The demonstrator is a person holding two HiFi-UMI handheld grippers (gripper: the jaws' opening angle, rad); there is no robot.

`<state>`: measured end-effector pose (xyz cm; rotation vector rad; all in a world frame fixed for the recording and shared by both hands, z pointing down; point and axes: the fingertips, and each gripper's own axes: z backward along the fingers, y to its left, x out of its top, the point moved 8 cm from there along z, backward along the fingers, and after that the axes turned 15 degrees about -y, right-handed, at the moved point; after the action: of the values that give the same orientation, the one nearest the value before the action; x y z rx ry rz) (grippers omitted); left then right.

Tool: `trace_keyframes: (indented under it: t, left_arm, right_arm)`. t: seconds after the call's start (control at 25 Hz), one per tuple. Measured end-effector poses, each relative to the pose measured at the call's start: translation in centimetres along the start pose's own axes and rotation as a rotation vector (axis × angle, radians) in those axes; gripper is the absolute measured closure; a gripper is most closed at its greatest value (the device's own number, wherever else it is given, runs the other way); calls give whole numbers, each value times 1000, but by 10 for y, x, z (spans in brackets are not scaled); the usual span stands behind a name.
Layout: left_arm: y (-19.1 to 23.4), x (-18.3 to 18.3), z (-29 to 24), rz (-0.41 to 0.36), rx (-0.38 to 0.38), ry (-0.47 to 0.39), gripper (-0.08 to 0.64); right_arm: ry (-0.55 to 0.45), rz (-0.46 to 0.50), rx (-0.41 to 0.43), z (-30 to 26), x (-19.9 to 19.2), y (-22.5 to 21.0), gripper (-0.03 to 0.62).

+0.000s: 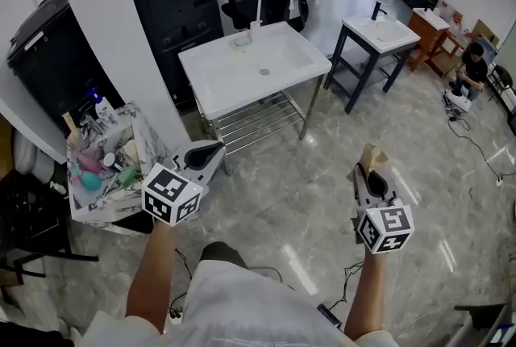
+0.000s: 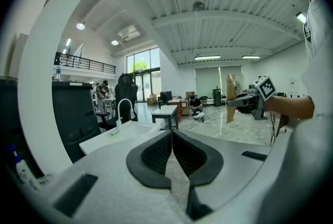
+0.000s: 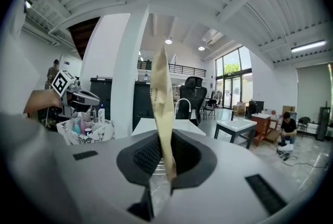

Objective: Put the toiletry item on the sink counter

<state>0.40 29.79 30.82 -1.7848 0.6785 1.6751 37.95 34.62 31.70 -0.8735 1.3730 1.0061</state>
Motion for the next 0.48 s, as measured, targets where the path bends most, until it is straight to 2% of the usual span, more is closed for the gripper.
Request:
trace_keyframes:
  t: [0.2, 0.36, 0.48]
  left_arm:
    - [32, -13, -27, -10, 13, 20, 545]
    - [81, -31, -62, 7, 4, 15, 545]
    - [129, -36, -95, 22, -8, 5, 545]
  right_arm:
    - [1, -18, -7, -35, -19, -15, 563]
    - [25, -39, -30, -87, -33, -22, 563]
    - [30, -24, -41, -138, -26, -24, 563]
